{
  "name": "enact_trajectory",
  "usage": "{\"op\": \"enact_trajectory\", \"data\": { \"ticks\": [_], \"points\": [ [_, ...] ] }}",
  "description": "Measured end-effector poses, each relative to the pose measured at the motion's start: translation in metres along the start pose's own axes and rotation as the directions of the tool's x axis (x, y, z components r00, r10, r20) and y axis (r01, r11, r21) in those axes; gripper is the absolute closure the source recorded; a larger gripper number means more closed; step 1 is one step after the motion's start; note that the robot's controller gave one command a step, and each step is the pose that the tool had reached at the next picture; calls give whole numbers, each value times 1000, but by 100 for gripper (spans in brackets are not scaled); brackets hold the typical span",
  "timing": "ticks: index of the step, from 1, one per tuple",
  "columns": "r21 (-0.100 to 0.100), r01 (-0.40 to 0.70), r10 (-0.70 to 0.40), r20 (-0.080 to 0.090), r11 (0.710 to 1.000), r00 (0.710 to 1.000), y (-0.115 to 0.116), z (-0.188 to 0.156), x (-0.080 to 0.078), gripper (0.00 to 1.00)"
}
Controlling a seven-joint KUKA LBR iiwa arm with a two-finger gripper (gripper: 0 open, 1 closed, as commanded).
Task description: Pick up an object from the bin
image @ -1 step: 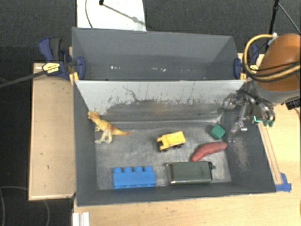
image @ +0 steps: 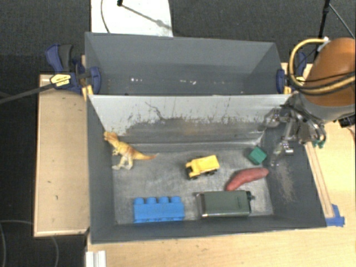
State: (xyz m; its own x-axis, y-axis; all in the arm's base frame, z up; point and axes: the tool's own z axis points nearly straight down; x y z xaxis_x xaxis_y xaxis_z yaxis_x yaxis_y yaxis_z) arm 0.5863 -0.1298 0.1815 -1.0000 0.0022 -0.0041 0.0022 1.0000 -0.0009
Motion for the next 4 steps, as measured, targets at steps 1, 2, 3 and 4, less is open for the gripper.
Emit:
{"op": "enact_trajectory", "data": {
  "ticks": [1, 2, 3, 4],
  "points": [
    [0, 140, -140, 2, 990, 990, 5, 49, 17, 0],
    [-4, 221, -221, -6, 975, 975, 10, 52, 36, 0],
    [-1, 350, -350, 1, 937, 937, 19, 31, 42, 0],
    [1, 364, -364, 5, 932, 931, 21, 93, 33, 0]
  ]
}}
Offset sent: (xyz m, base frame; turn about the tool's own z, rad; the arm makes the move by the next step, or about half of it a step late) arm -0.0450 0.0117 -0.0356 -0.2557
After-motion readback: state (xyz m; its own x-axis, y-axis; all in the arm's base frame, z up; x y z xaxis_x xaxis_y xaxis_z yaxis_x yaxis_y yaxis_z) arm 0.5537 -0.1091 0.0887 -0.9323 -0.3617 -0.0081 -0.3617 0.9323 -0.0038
